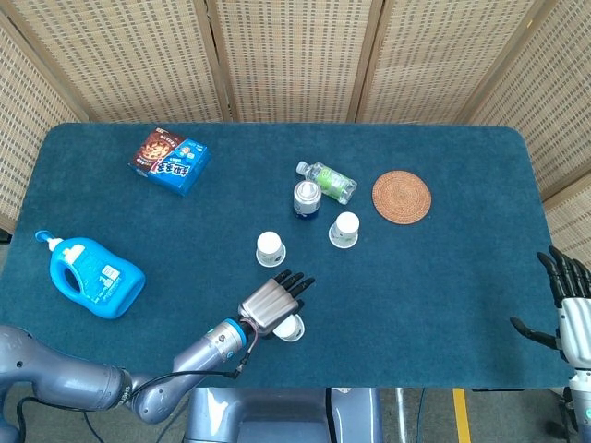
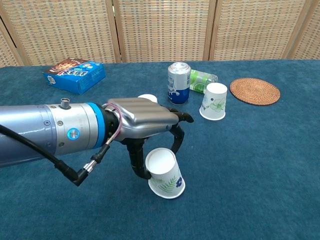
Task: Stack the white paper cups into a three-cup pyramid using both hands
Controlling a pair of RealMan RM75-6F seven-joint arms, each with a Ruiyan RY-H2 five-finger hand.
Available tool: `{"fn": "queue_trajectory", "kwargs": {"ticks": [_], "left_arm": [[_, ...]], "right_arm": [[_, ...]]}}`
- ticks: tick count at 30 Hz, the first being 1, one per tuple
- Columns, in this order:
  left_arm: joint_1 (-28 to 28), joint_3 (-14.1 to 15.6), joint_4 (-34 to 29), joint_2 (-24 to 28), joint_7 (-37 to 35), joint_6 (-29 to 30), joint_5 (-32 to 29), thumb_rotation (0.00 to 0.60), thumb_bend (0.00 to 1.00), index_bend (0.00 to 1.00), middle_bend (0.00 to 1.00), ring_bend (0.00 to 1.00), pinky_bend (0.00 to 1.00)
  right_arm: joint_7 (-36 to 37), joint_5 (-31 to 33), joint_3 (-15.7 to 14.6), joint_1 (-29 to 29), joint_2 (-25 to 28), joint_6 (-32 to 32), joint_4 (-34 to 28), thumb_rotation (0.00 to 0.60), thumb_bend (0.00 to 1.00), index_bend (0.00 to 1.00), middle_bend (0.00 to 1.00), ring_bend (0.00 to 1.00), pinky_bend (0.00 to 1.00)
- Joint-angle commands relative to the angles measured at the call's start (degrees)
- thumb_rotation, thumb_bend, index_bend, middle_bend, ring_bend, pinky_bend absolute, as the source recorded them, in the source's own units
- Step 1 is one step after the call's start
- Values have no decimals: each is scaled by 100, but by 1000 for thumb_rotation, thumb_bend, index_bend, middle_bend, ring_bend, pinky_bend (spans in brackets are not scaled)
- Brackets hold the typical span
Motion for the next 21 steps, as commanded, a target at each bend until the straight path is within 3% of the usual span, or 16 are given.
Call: {"fn": "queue_trajectory", "kwargs": {"ticks": [1, 8, 21], "left_arm": [[16, 47, 7, -7, -69, 48, 80, 600, 235, 494, 0, 0, 97], [64, 21, -51, 144, -285, 167, 230, 600, 234, 494, 0, 0, 97], [-320, -646, 276, 528, -570, 29, -604, 600, 234, 484, 0, 0, 97]], "right_arm": [[2, -8, -2, -4, 6, 9, -10, 600, 133, 50, 0, 0, 79], [-59, -51, -17, -17, 3, 49, -37, 600, 132, 51, 0, 0, 79], [28, 54, -4, 8, 3, -83, 17, 600, 132, 51, 0, 0, 79]]}}
